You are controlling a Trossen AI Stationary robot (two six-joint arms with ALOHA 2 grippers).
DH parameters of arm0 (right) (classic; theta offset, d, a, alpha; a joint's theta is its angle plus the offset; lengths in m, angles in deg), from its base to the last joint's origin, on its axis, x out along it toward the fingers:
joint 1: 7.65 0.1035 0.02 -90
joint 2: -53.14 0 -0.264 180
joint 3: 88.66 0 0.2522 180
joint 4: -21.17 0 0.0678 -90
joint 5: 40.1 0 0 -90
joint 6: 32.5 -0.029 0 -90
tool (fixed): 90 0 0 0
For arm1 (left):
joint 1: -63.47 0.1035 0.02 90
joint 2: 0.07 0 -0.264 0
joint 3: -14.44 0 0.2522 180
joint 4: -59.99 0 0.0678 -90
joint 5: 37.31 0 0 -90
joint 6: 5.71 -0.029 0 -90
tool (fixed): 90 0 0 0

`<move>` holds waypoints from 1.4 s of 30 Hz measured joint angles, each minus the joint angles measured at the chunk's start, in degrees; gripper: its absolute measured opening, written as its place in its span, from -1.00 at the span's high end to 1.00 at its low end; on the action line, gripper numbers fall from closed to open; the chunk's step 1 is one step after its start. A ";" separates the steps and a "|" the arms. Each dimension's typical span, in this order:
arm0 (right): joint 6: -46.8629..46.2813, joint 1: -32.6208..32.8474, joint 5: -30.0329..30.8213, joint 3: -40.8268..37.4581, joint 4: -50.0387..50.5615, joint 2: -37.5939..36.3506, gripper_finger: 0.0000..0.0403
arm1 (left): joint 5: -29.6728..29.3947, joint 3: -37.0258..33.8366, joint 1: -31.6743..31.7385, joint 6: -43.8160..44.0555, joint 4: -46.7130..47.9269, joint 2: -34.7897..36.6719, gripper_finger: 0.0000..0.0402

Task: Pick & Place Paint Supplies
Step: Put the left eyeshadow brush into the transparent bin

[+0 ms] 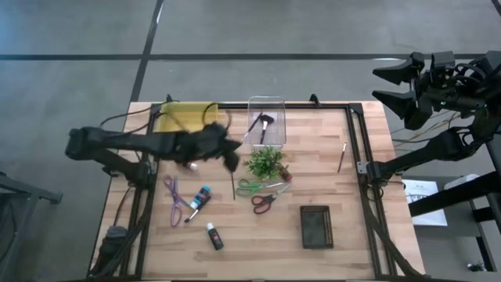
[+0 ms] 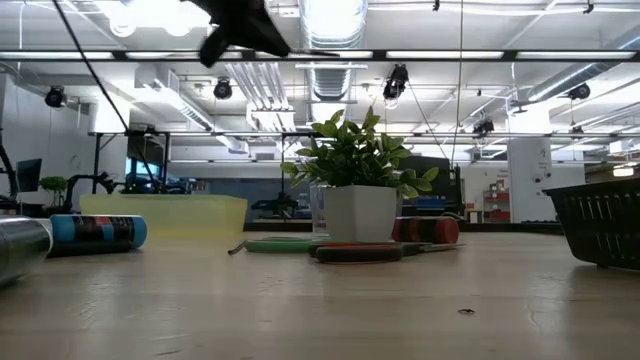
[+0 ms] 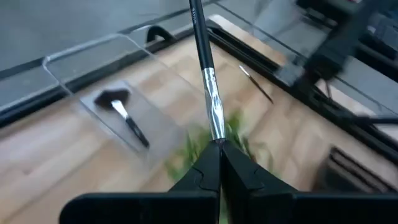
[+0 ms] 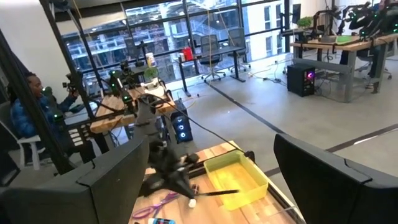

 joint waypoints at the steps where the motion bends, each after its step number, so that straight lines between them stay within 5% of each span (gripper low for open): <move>1: -0.02 0.00 0.00 0.00 0.01 0.00 -0.71 | 1.26 2.03 1.87 0.11 -0.47 -2.27 1.00; 9: -0.03 0.00 -0.03 0.00 0.08 0.00 -0.71 | 7.02 16.14 11.91 0.36 -1.16 -19.23 1.00; 17: 0.06 0.00 -0.15 0.00 0.48 -0.02 -0.71 | 9.32 18.55 15.07 3.63 -1.18 -28.86 1.00; 36: 0.34 0.00 -0.24 0.00 0.47 -0.02 -0.71 | 9.33 14.96 15.27 6.69 -3.99 -30.06 1.00; 42: 0.25 0.00 -0.35 0.00 0.47 -0.02 -0.71 | 9.06 14.96 15.29 6.69 -4.01 -30.04 0.83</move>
